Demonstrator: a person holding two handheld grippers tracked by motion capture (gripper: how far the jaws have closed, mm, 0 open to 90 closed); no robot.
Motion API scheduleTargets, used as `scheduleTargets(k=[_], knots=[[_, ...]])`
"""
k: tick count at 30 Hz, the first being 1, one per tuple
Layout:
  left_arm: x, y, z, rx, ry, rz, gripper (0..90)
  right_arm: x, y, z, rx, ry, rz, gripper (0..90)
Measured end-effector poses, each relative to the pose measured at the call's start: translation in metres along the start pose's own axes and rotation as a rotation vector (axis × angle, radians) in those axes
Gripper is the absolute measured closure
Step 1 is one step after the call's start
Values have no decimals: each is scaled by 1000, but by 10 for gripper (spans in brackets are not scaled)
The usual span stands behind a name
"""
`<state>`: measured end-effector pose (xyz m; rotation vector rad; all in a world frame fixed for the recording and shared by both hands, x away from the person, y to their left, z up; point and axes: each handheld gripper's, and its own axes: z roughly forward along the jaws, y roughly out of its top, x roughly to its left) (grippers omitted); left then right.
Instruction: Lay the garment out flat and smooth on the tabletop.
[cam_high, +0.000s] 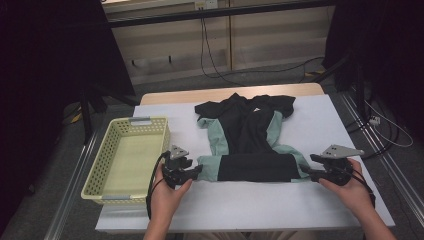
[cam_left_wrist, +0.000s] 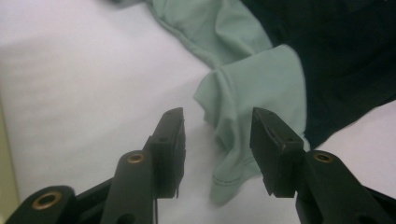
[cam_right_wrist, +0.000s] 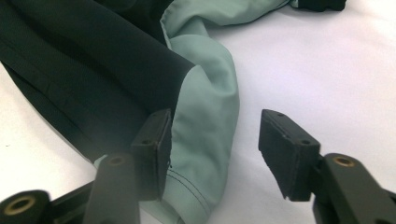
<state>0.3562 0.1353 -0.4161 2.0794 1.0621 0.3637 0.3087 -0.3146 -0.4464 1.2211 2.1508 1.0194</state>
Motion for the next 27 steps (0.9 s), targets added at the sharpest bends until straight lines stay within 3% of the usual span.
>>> scheduleTargets(k=[6,8,10,13,16,18,23,27], knots=[[-4,-4,12,28,-25,13,643,-2,1,-8,-25,-15,15,421],[-4,-6,20,42,-51,8,709,-4,0,-11,-29,-21,19,422],[-5,-7,28,66,-42,30,755,-5,-1,-11,-24,-24,22,422],[-5,-7,32,87,-61,21,850,-5,-3,-11,-16,-23,28,433],[-4,-4,26,75,-56,8,870,-6,-3,-12,-20,-24,30,435],[-2,0,16,65,-65,-22,871,-7,-3,-13,-22,-28,34,435],[7,1,-8,44,-8,-54,872,-7,-5,-13,-17,-27,49,434],[10,-1,-10,60,-2,-74,872,0,-4,-9,-9,12,45,433]])
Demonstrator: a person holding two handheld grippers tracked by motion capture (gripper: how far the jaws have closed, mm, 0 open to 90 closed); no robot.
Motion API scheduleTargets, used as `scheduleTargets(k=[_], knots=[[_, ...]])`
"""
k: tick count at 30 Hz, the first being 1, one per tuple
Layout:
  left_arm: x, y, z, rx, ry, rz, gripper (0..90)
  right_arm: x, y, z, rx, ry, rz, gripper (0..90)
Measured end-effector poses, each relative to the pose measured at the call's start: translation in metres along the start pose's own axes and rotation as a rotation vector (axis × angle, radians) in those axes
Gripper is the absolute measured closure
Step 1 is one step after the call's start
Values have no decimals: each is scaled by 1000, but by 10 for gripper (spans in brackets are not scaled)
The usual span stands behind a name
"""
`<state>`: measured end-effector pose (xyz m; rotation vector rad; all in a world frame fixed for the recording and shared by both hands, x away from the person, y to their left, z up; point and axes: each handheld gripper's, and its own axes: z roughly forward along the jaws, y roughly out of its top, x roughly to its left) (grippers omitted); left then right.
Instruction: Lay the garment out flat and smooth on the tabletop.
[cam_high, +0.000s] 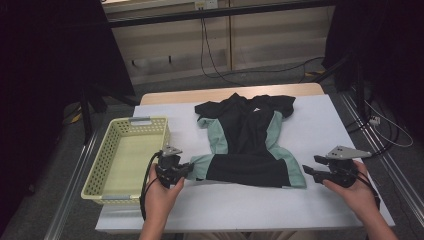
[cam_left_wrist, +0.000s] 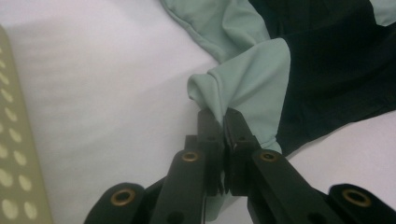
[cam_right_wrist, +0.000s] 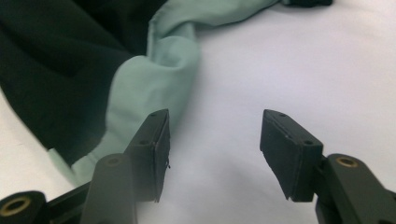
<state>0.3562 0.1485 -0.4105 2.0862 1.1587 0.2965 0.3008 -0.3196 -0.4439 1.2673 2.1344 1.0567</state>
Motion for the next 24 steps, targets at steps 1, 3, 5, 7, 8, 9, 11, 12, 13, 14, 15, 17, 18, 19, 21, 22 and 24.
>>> scheduleTargets(k=[1,3,5,7,8,9,11,12,13,14,15,17,18,19,21,22,24], knots=[[-1,0,2,14,-1,8,873,3,0,2,4,19,4,432],[-3,-1,4,21,-3,2,872,10,-1,7,27,49,-8,448],[-3,-1,5,29,-1,3,873,15,-1,11,59,66,-24,498],[-2,-2,6,25,-10,-7,873,17,-3,15,79,87,-13,584],[-3,-2,6,23,-19,-12,873,17,-5,17,96,107,0,620],[-3,-2,7,23,-34,-19,873,17,-5,18,84,104,9,671],[-6,-2,9,28,-57,-23,872,14,-5,17,90,138,19,834],[-7,-1,10,32,-75,-19,872,14,-5,17,85,140,27,883],[-8,-2,12,36,-87,-19,872,13,-5,16,87,136,19,887],[-9,-2,13,41,-114,-34,872,12,-4,15,92,128,8,890],[-10,-2,14,44,-135,-40,872,10,-2,12,91,98,-2,892],[-12,-2,16,53,-198,-67,872,3,1,2,79,41,-23,892],[-14,-2,17,51,-229,-75,872,-2,2,-2,70,36,-16,892],[-16,-2,19,55,-240,-72,872,-5,1,-6,64,27,-11,891],[-19,-2,22,66,-217,-54,872,-9,-3,-8,72,27,-6,883],[-19,-3,23,71,-193,-40,872,-9,-4,-6,69,33,1,870],[-15,-6,24,96,-170,-46,872,-7,-6,-2,79,43,-3,818]])
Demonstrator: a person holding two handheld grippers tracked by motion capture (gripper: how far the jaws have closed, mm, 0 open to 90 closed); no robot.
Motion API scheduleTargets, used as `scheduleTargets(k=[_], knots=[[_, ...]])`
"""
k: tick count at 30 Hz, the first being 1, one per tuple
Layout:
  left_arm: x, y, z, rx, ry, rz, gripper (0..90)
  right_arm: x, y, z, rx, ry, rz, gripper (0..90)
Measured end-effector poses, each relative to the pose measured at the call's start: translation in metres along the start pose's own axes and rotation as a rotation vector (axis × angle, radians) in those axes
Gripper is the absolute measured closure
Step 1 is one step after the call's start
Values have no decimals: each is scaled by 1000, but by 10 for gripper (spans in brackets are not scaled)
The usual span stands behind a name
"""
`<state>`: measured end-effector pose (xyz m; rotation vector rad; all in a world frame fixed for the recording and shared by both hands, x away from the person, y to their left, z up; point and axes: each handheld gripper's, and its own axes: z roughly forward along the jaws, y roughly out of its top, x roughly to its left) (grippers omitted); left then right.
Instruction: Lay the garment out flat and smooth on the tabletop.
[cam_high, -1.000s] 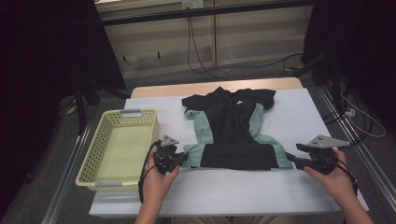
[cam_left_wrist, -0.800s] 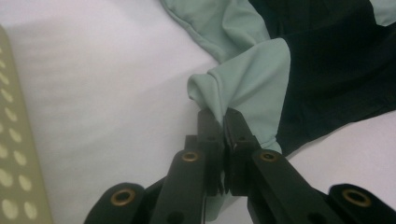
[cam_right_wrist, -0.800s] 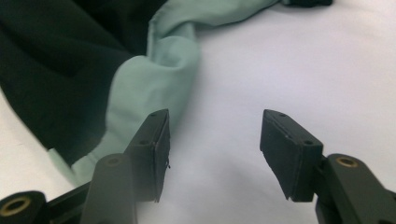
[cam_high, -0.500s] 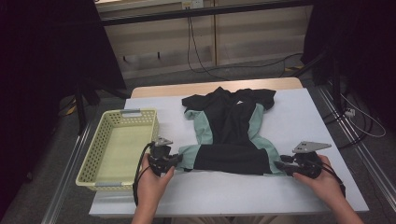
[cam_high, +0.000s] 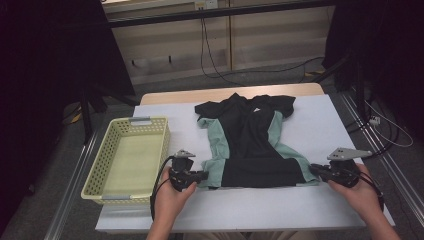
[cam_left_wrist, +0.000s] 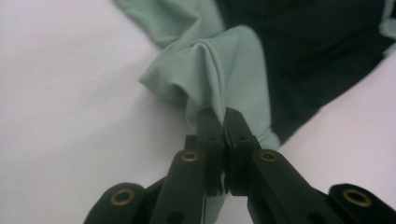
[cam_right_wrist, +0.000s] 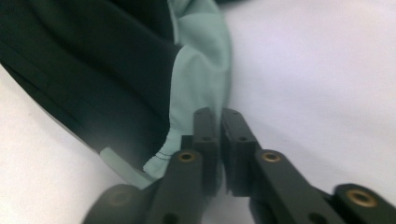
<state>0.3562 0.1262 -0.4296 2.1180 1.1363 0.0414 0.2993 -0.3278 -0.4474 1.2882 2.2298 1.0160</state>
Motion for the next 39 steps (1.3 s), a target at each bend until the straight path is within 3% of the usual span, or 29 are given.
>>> scheduleTargets(k=[5,8,9,11,12,15,18,24,28,31,34,38,39], knots=[[6,-1,-5,-16,56,26,855,10,4,0,-56,11,-14,659],[1,2,-9,-78,130,99,706,12,5,0,-58,-1,-17,623],[-1,3,-11,-89,134,92,648,11,4,0,-60,-4,-17,601],[-3,5,-15,-111,124,98,635,10,4,1,-61,-12,-14,588],[-4,6,-18,-102,118,121,641,10,3,1,-61,-15,-18,575],[-13,7,-19,-110,74,135,678,11,4,2,-61,-16,-21,562],[-21,7,-15,-98,96,193,674,11,4,1,-68,-20,-21,558],[-21,1,10,-71,78,266,693,11,3,3,-62,-24,-18,520],[-14,-4,25,-24,81,250,688,12,4,4,-61,-26,-24,500],[-11,-4,23,-5,94,249,807,11,4,4,-63,-29,-19,493],[-12,-3,23,5,80,217,898,10,3,4,-56,-30,-17,492],[-16,-1,23,18,97,235,900,10,3,4,-58,-33,-18,492],[-15,-1,22,12,85,219,900,10,3,3,-60,-34,-18,492]])
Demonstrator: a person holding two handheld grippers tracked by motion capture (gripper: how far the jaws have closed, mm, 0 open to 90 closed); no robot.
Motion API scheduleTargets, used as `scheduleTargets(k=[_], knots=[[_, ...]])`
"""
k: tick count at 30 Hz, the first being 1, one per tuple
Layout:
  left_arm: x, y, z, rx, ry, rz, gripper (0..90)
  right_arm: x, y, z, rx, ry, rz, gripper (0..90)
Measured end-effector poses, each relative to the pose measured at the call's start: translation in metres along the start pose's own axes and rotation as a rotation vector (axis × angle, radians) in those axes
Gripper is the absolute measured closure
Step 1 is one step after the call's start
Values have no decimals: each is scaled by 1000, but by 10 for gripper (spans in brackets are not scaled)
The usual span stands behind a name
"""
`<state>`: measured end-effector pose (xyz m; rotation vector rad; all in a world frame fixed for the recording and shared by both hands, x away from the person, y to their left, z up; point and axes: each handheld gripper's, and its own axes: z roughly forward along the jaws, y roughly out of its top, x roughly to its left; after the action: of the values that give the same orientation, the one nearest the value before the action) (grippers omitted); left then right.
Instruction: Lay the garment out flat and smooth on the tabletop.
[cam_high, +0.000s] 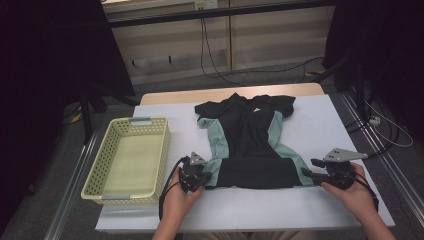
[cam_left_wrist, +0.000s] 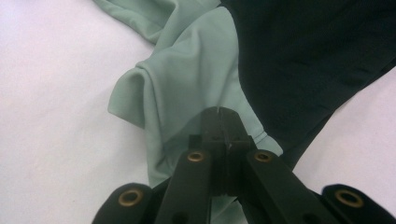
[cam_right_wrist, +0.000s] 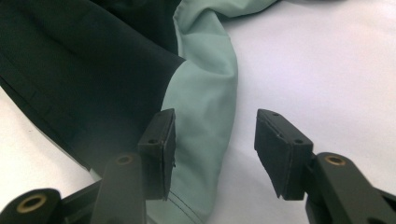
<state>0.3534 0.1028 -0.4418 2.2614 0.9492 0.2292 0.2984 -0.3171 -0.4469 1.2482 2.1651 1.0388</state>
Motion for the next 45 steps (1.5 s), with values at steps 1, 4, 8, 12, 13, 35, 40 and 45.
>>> scheduleTargets(k=[1,4,8,12,13,35,40,45], knots=[[1,0,-3,-6,-9,-13,900,0,0,0,-1,0,0,492],[6,2,-17,-36,-24,-37,900,-2,0,-2,-8,-3,3,492],[12,3,-32,-61,-20,-43,900,-3,-1,-2,-1,-5,4,492],[20,0,-39,-62,21,-70,900,-2,-1,-2,1,0,0,490],[21,-1,-39,-63,12,-79,900,-2,0,-2,-1,1,-1,489],[19,-8,-17,15,62,-60,900,13,-2,13,76,113,-1,796],[13,-7,-11,30,15,-38,900,-1,-1,2,65,60,9,894],[11,-6,-10,22,26,-42,900,-7,-7,1,76,76,3,898]])
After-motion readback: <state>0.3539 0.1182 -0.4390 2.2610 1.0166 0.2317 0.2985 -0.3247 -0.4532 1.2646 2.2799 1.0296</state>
